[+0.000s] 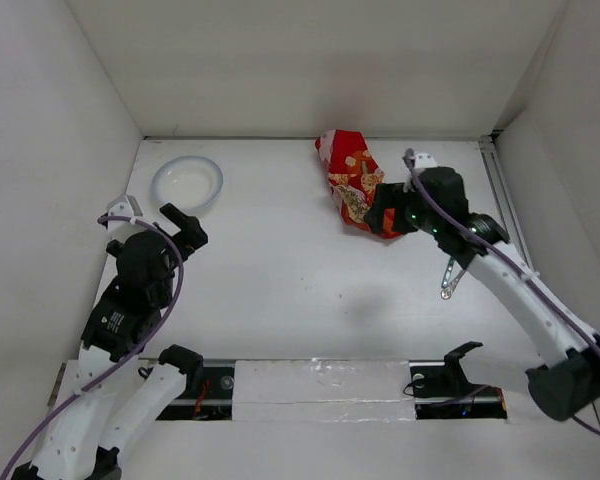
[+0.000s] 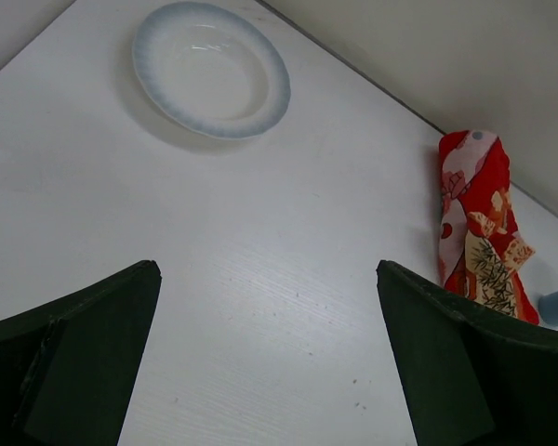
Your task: Set the dinner table for one person
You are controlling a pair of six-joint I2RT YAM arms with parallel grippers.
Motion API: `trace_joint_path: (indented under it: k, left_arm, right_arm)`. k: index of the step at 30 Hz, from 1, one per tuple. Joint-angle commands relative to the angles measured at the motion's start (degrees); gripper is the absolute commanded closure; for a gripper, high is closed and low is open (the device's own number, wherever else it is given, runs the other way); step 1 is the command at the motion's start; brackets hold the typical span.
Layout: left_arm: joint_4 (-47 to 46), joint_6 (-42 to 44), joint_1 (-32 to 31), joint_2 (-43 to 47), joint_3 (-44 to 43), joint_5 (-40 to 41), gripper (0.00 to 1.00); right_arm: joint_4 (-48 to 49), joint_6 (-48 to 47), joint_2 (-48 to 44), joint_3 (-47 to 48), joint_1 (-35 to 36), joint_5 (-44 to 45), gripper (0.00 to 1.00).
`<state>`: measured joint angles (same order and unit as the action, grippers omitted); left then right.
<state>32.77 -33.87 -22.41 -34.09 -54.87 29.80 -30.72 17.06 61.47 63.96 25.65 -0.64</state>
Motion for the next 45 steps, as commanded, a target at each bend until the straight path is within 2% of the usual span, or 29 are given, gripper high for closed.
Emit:
trace_joint_path:
  k: [1,4,7,9,10,11,16,18,22,23,25,28,29,30,32,38,41,45]
  left_arm:
    - [-2.3,1.4,-0.1,-1.6,0.1,-1.7,0.00]
    - [-2.3,2.0,-0.1,-2.7,0.1,-2.3,0.00]
    - [-2.8,2.5,-0.1,-3.3,0.6,-2.9,0.00]
    - [-2.8,2.5,-0.1,-3.3,0.6,-3.4,0.00]
    - [-2.8,2.5,-0.1,-3.3,0.6,-3.4,0.00]
    - [-2.8,2.5,-0.1,-3.3,0.6,-3.4,0.00]
    - [-3.3,3.0,-0.1,-3.3,0.6,-4.0,0.00]
    - [-3.3,3.0,-0.1,-4.0,0.6,-4.6,0.00]
    - [-3.9,3.5,-0.1,-4.6,0.6,-5.6,0.00]
    - [-3.9,3.5,-0.1,-5.2,0.6,-6.2,0.00]
    - [-3.9,4.1,-0.1,-5.7,0.6,-6.2,0.00]
    - [-3.9,4.1,-0.1,-6.3,0.6,-6.7,0.00]
    - [-3.9,4.1,-0.1,-6.3,0.6,-7.3,0.00]
    - [-3.9,4.6,-0.1,-6.9,0.6,-7.3,0.00]
    - [-4.4,4.6,-0.1,-6.9,0.6,-7.3,0.00]
    - [-4.4,5.1,-0.1,-7.4,0.6,-8.4,0.00]
    - [-4.4,5.1,-0.1,-7.9,0.6,-8.4,0.00]
    - [-4.4,5.1,-0.1,-7.9,0.6,-8.4,0.00]
  right_arm:
    - [7.7,-2.8,9.9,5.5,1.4,-4.7,0.01]
    - [7.5,-4.6,20.6,11.9,3.1,-3.9,0.01]
    - [10.4,-7.0,26.6,15.1,3.9,-0.1,0.01]
    - [7.4,-8.4,36.5,24.0,4.4,4.0,0.01]
    - [6.0,-9.0,36.5,24.0,4.4,5.5,0.01]
    - [4.5,-9.6,41.5,29.1,4.9,7.1,0.01]
    - [-0.4,-12.0,53.1,39.4,5.6,16.7,0.01]
    - [-2.2,-12.0,57.9,43.8,5.0,17.5,0.01]
    - [-3.4,-12.5,63.2,48.2,5.0,18.1,0.07]
    - [-3.4,-12.5,63.9,48.8,5.0,18.1,0.16]
    - [-3.4,-12.5,65.2,49.3,5.7,18.7,0.20]
    - [-2.2,-13.1,65.8,50.3,6.3,22.5,0.34]
    - [-2.8,-13.1,66.6,51.4,6.9,23.1,0.42]
    - [-3.3,-13.1,66.6,51.4,6.9,23.1,0.64]
    - [-3.3,-13.1,66.0,50.9,7.7,23.6,0.83]
    - [2.0,-14.7,60.8,47.5,12.7,23.4,0.86]
    - [3.3,-18.5,59.0,45.2,15.4,16.1,0.86]
    - [3.9,-21.8,56.5,39.9,19.4,7.5,0.80]
